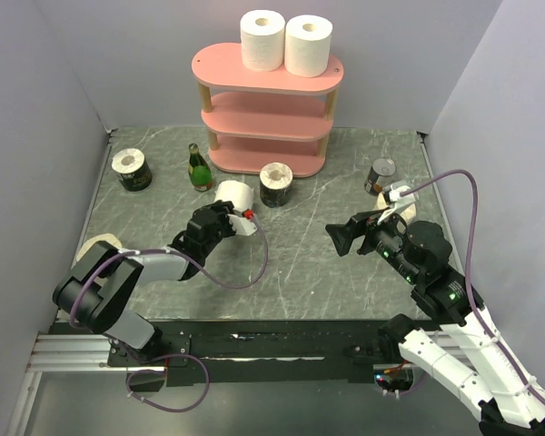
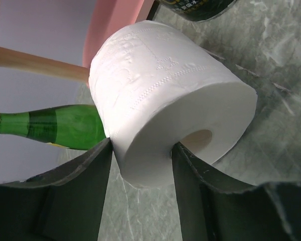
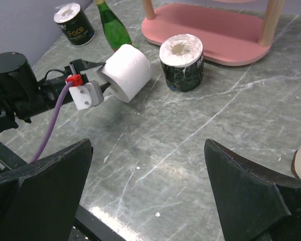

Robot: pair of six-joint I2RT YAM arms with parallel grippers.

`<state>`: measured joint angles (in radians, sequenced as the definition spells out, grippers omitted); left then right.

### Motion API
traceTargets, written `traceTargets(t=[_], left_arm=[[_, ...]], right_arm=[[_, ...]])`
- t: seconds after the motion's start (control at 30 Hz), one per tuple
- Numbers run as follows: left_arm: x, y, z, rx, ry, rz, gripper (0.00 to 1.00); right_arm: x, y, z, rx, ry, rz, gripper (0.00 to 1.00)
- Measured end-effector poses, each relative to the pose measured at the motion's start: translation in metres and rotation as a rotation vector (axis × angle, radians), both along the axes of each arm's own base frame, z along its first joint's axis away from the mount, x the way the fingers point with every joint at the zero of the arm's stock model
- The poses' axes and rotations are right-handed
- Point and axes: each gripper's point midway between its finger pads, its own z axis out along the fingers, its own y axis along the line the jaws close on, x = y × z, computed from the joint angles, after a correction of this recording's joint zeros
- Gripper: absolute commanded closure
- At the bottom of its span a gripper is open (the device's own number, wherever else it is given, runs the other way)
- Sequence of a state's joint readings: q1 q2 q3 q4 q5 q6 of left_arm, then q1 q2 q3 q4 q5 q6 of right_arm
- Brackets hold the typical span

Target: Place and organize the paper towels onto the shelf

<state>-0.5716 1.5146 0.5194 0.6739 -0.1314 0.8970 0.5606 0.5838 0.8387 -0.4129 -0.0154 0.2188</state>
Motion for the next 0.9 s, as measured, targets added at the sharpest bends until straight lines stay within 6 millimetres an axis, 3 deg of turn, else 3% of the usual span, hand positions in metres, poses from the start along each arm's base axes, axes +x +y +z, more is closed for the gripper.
traceTargets(t=[0.17, 0.27, 0.47, 0.6, 0.67, 0.9], left_arm=[[-0.003, 0.002, 0.007, -0.060, 0.043, 0.040, 0.45], [-0.007, 0.002, 0.023, -0.140, 0.076, 0.073, 0.44], [0.001, -0.005, 0.096, -0.360, 0.115, 0.138, 0.43], [-0.001, -0.010, 0.122, -0.483, 0.210, 0.179, 0.38], [-0.005, -0.008, 0.122, -0.518, 0.253, 0.207, 0.31], [-0.018, 0.011, 0.109, -0.654, 0.423, 0.389, 0.27]], right_arm=[[-0.001, -0.001, 0.002, 0.005, -0.006, 0.000, 0.00], [-0.004, -0.002, 0.005, 0.011, -0.015, 0.000, 0.00], [-0.009, -0.005, 0.008, 0.029, -0.024, -0.001, 0.00], [-0.014, -0.008, 0.010, 0.037, -0.027, -0.002, 0.00], [-0.016, -0.009, 0.011, 0.042, -0.031, -0.003, 0.01], [-0.024, -0.013, 0.018, 0.063, -0.054, 0.000, 0.00]])
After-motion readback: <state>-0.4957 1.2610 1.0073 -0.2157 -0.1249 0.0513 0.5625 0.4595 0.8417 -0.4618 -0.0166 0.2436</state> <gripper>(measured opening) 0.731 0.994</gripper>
